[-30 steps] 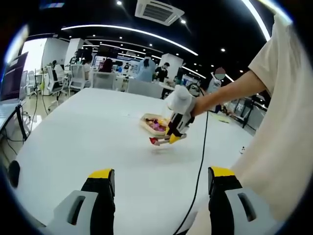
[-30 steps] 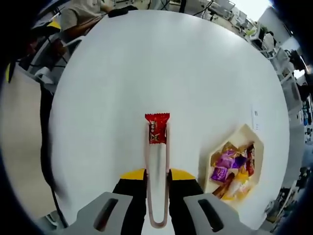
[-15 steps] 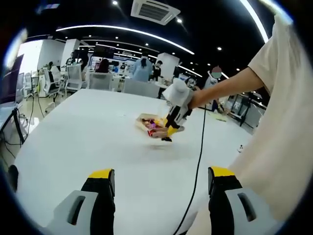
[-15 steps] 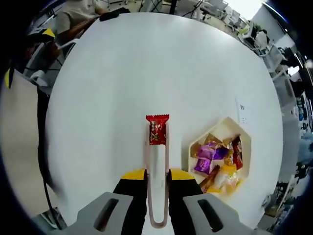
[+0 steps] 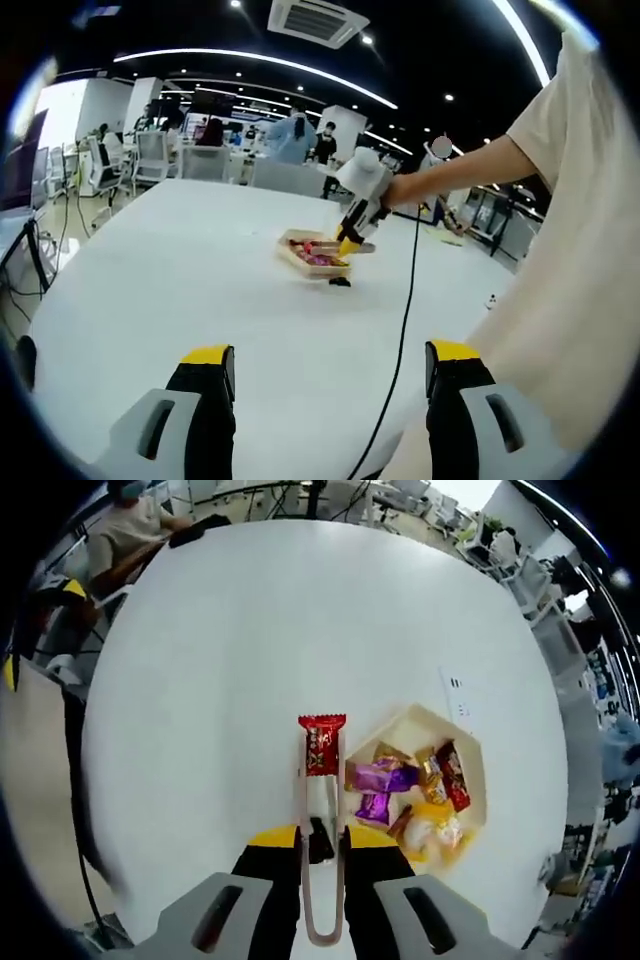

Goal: Place the target food into the container with the food tongs after gripping and lifting it, then release it inside without dropping or visibly crushing the food.

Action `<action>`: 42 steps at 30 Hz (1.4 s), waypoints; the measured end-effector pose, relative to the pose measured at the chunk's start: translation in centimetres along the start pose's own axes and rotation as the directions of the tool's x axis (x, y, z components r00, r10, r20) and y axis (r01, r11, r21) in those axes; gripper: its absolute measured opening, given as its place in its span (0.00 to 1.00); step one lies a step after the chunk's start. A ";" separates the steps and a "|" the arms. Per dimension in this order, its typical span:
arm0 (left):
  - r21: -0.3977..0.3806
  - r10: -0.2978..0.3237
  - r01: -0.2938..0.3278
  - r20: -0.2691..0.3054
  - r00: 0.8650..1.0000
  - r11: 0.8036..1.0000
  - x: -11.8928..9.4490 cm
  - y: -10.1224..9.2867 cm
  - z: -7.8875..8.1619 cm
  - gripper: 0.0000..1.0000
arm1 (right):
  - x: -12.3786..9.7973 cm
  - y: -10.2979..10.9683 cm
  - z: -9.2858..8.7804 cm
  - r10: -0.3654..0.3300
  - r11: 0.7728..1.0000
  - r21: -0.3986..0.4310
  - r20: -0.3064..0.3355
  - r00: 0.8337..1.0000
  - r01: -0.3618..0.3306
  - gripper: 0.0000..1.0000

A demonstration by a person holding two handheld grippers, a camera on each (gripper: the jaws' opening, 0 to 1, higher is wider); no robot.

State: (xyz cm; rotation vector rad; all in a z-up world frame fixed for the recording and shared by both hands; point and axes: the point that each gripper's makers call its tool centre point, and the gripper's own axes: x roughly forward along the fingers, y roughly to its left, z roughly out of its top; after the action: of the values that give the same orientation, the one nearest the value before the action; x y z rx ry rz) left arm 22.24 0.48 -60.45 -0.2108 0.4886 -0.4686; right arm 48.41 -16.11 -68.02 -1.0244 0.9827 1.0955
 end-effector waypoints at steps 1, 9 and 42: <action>0.001 -0.002 0.002 0.000 1.000 1.000 0.1 0.0 0.0 0.77 | -0.1 -0.3 -0.3 -0.004 1.000 0.014 -0.002 1.000 0.004 0.14; 0.005 -0.009 0.009 -0.004 1.000 1.000 0.3 -0.3 0.1 0.77 | -0.9 -2.2 -1.5 -0.033 0.998 0.052 -0.006 0.999 0.033 0.14; 0.013 -0.010 0.010 -0.007 1.000 1.000 0.6 -0.4 0.4 0.77 | -4.1 -7.3 -3.7 -0.124 0.984 0.128 -0.007 0.992 0.124 0.14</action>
State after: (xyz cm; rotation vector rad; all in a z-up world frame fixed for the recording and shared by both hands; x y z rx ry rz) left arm 22.69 -0.14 -60.24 -0.1991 0.4917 -0.4823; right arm 54.39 -21.59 -63.85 -0.9667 0.9627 0.9189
